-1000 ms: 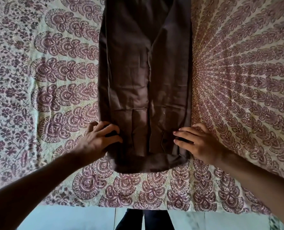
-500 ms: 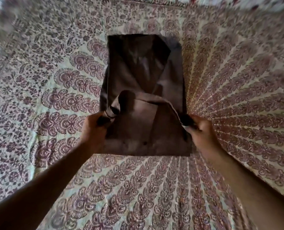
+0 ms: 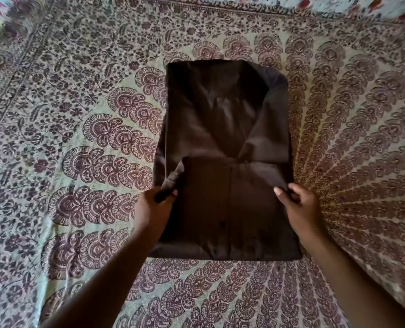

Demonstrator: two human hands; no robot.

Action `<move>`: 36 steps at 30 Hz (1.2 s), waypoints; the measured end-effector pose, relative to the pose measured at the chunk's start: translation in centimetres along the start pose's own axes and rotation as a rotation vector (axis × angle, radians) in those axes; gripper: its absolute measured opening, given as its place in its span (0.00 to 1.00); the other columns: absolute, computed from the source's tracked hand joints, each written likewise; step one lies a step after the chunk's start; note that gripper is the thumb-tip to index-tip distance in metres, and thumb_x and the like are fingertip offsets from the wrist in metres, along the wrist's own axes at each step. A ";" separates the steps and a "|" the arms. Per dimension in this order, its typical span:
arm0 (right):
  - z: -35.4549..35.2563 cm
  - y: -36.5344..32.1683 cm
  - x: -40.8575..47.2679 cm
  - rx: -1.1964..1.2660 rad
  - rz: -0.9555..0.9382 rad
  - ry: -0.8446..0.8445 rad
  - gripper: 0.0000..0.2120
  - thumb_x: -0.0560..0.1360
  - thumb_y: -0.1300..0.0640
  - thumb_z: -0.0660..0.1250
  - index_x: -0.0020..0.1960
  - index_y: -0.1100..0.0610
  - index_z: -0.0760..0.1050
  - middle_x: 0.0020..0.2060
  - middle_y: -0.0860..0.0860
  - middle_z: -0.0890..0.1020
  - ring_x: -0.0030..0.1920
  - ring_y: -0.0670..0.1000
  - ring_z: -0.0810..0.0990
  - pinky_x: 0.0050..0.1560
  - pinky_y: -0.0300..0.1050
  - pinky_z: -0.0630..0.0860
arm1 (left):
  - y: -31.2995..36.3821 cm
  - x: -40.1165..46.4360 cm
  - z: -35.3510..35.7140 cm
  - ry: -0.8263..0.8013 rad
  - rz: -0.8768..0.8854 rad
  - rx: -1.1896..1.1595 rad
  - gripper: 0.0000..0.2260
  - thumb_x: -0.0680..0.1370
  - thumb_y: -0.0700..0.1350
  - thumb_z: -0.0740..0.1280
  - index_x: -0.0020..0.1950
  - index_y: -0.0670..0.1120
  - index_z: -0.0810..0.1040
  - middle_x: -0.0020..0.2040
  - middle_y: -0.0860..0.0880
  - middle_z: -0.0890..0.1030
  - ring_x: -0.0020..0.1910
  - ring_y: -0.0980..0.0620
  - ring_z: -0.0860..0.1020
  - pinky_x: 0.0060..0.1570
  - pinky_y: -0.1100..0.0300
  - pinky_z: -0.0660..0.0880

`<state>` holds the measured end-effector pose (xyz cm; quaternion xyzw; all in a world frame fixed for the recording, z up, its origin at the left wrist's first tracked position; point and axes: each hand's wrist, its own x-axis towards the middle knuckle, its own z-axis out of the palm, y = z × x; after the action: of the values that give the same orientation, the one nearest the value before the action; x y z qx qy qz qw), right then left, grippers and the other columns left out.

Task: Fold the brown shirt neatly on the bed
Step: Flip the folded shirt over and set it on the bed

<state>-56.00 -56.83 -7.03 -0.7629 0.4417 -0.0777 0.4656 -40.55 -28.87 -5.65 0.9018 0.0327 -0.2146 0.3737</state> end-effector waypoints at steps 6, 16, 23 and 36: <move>-0.1 -2.3 0.0 -0.135 0.009 0.002 0.10 0.79 0.59 0.73 0.55 0.65 0.81 0.39 0.57 0.80 0.41 0.55 0.78 0.43 0.52 0.74 | 1.7 0.8 -1.0 -0.044 -0.052 0.138 0.14 0.76 0.55 0.74 0.59 0.50 0.86 0.39 0.47 0.83 0.38 0.46 0.81 0.37 0.57 0.76; 4.0 -4.0 -2.9 -0.602 -0.743 0.035 0.21 0.81 0.55 0.64 0.71 0.63 0.74 0.72 0.60 0.73 0.72 0.62 0.72 0.68 0.60 0.73 | 1.1 0.3 0.8 0.150 0.859 0.702 0.30 0.78 0.58 0.69 0.77 0.47 0.71 0.78 0.43 0.69 0.74 0.40 0.70 0.68 0.42 0.69; 4.6 -0.4 -2.8 -0.942 -0.522 -0.154 0.36 0.78 0.24 0.50 0.82 0.35 0.50 0.84 0.47 0.47 0.84 0.56 0.48 0.78 0.65 0.56 | -1.4 2.3 2.9 -0.109 0.804 0.778 0.34 0.80 0.69 0.57 0.83 0.59 0.55 0.85 0.51 0.48 0.84 0.43 0.52 0.78 0.40 0.57; -2.2 3.4 -7.5 -0.766 -0.789 -0.361 0.42 0.77 0.36 0.64 0.82 0.58 0.58 0.83 0.59 0.53 0.83 0.59 0.52 0.78 0.63 0.62 | -2.7 -2.1 -1.7 -0.287 1.004 0.741 0.30 0.73 0.67 0.67 0.66 0.47 0.76 0.61 0.41 0.74 0.57 0.40 0.73 0.57 0.43 0.73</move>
<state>-63.71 -53.30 -6.27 -0.9852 0.0338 0.0513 0.1600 -42.41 -25.54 -5.49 0.8390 -0.5205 -0.1290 0.0929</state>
